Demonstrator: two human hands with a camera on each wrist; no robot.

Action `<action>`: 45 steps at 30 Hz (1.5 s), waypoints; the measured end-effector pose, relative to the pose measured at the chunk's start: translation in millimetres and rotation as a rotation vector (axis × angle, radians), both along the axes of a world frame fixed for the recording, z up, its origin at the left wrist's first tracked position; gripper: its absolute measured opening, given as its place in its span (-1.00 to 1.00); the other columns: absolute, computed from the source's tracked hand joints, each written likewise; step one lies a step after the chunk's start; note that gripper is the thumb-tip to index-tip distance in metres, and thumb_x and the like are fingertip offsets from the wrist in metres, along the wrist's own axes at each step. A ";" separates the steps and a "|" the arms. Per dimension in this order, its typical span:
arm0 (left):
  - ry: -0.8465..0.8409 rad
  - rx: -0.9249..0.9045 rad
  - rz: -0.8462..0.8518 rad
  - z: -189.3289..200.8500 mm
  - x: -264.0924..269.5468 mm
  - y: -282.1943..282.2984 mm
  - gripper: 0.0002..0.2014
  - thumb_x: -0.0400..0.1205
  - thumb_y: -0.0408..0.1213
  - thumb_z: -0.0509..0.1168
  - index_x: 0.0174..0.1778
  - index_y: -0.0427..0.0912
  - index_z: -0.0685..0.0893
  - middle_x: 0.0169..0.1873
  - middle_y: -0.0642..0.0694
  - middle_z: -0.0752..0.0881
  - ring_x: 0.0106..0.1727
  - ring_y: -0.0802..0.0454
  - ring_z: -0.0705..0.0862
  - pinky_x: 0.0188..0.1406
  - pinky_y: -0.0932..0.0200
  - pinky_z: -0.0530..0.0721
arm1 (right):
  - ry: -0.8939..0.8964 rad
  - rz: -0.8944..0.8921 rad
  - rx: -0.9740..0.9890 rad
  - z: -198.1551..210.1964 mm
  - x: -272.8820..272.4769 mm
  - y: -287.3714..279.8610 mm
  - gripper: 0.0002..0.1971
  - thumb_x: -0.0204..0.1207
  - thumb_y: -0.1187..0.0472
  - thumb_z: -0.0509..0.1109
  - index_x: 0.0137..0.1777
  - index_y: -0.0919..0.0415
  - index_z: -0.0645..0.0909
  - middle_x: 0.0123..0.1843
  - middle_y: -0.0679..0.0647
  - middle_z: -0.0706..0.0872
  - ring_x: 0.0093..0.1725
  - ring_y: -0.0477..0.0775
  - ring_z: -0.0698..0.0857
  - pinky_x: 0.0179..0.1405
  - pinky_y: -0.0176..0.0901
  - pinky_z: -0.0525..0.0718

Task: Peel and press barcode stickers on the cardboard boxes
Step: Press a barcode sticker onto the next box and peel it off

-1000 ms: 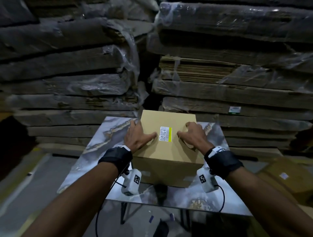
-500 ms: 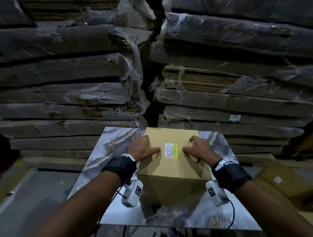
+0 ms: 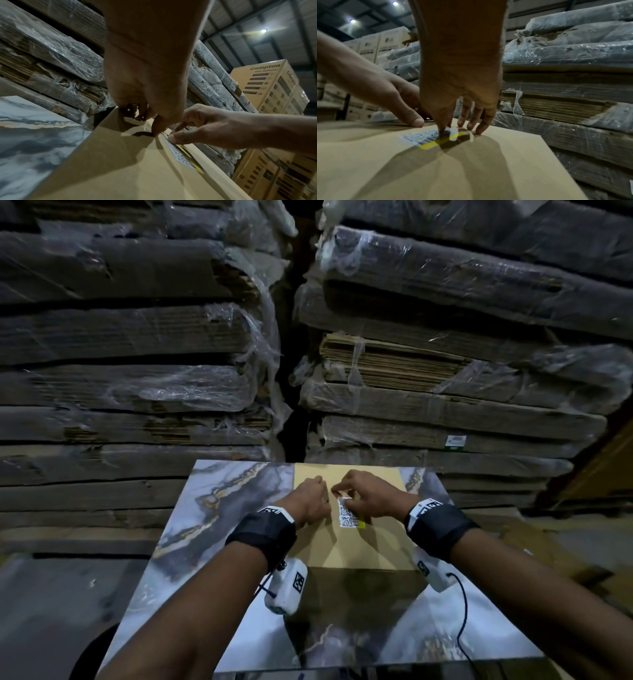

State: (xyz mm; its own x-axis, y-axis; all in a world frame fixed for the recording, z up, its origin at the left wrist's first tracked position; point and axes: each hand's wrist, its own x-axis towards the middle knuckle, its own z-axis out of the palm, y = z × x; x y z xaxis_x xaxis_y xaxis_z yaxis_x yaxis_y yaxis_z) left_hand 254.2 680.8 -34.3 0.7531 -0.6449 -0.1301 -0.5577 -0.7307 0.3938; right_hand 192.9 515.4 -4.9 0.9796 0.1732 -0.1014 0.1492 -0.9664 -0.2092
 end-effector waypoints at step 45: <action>0.051 0.062 0.224 23.3 -9.8 -1.5 -0.48 0.61 -0.18 0.37 0.52 -0.06 0.54 0.45 -0.21 0.55 0.48 -0.17 0.48 0.23 0.19 0.43 | -0.090 0.255 0.122 -7.8 11.1 -37.8 -0.75 0.57 0.27 0.44 0.21 0.08 0.78 -0.02 0.08 0.70 -0.05 0.07 0.71 -0.04 -0.05 0.68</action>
